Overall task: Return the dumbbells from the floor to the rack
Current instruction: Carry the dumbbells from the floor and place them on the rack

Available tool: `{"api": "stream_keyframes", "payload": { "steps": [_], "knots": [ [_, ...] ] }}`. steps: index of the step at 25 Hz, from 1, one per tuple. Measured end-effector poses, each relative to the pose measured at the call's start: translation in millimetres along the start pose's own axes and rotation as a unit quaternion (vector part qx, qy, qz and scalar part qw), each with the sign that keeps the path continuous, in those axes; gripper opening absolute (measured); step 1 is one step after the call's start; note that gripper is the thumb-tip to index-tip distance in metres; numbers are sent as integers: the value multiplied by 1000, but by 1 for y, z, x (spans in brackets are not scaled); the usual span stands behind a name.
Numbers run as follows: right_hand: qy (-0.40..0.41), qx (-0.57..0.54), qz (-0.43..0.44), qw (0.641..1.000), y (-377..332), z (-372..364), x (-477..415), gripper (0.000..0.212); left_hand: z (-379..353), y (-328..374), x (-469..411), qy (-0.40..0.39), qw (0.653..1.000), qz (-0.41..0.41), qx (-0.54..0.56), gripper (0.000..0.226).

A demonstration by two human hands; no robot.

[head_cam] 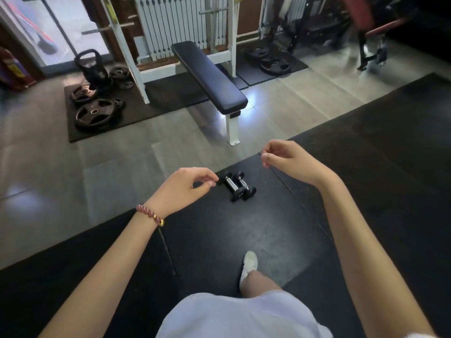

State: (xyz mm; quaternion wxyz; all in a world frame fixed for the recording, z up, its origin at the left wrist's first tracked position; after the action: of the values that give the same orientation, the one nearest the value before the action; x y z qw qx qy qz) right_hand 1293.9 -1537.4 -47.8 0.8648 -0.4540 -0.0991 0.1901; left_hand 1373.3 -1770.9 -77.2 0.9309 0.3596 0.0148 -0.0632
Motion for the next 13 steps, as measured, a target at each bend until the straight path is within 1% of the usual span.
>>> {"api": "stream_keyframes", "payload": {
  "steps": [2,6,8,10,13],
  "knots": [
    [-9,-3,1,1000,19,25,-63,15,-8,-4,-63,-10,1000,16,-10,17],
    [-53,-28,-15,998,38,51,-174,18,-14,-18,-151,-25,998,48,-8,19],
    [-79,-34,-22,996,49,48,-226,17,-13,-34,-192,-16,998,64,-2,18],
    [-92,-67,-42,993,65,37,-276,16,-14,-54,-241,-19,997,70,-3,16],
    [-64,-131,-101,984,101,13,-340,18,-20,-91,-311,-45,996,71,-26,17]
  ]
}}
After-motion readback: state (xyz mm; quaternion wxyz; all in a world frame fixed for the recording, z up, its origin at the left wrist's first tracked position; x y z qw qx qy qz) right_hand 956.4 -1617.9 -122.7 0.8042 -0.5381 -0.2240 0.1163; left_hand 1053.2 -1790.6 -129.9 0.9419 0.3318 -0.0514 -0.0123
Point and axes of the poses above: each hand's wrist, its own x-axis away from the middle knuckle, its own z-axis out of the back of the hand, y = z × x, the point moved 3 cm from there along -x, towards the middle knuckle, and after that the axes turned 9 degrees about y, right-handed, at the moved point
